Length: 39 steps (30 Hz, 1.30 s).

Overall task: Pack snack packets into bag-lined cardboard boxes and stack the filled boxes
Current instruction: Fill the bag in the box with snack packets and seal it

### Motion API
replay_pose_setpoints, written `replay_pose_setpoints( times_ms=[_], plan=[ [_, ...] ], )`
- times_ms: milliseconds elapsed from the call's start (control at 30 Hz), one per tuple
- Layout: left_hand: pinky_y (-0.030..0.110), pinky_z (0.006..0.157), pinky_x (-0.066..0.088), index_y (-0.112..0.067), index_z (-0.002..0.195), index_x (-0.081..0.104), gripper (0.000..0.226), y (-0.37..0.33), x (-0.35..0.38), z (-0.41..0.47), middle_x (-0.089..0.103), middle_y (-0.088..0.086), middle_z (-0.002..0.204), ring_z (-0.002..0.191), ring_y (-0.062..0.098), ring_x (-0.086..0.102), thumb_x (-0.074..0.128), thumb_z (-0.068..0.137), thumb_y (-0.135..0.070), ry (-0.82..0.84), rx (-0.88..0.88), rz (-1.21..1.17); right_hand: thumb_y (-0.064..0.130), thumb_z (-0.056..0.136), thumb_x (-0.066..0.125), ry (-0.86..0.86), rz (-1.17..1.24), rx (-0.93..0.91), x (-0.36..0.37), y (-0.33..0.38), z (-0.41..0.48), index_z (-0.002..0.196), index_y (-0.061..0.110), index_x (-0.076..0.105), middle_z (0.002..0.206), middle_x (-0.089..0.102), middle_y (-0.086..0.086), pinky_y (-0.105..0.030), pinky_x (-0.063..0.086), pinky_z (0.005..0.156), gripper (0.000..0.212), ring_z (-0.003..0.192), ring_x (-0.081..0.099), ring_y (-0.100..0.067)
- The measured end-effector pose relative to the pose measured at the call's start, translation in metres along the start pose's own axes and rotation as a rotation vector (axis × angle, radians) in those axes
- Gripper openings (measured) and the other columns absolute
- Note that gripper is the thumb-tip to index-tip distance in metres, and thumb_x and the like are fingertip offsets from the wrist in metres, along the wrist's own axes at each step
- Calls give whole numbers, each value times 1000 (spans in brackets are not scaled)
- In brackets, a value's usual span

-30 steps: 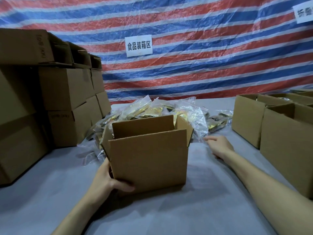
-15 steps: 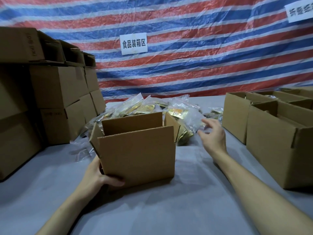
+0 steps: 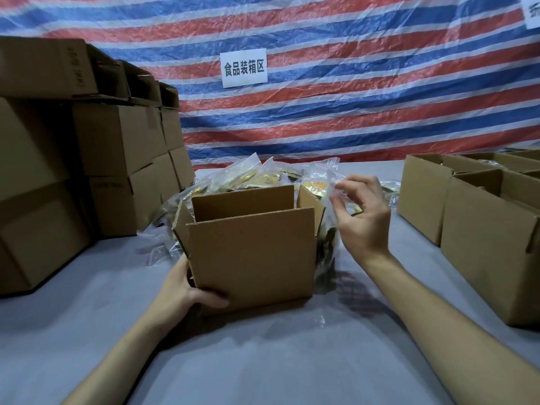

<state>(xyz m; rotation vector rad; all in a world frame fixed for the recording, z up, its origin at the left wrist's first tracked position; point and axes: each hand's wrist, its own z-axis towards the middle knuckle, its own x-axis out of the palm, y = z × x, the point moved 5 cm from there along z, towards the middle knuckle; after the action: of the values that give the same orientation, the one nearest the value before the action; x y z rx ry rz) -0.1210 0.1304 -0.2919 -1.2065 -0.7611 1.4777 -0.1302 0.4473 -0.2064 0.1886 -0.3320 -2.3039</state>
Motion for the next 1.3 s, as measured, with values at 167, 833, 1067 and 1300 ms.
replay_pose_setpoints(
  times_ms=[167,833,1067,1300],
  plan=[
    [28,84,52,-10,120,61,100,0,0,1,74,4,113,105,19,68,88,24,-25,-8,-6,6,-8,85,74,20,68,-123,-1,9,0,94,-2,69,95,68,-11,-22,53,79,12,84,64,-22],
    [36,88,51,-14,121,61,100,3,-1,2,73,3,113,106,20,68,89,26,-24,-21,-35,-6,13,90,48,217,119,354,12,-40,-22,102,12,54,111,69,-2,-28,51,73,13,97,63,-14],
    [19,72,54,-20,119,62,99,3,0,4,76,-3,107,97,13,70,89,23,-23,-3,-31,-35,13,106,48,21,87,452,3,-40,-15,120,16,58,91,62,10,-17,44,61,18,70,55,6],
    [15,69,52,-16,117,62,99,3,-1,7,76,-5,102,91,6,69,88,21,-22,-3,-4,-68,12,104,52,195,-72,162,0,9,42,112,2,68,98,67,-13,-14,44,63,20,75,60,-11]
  ],
)
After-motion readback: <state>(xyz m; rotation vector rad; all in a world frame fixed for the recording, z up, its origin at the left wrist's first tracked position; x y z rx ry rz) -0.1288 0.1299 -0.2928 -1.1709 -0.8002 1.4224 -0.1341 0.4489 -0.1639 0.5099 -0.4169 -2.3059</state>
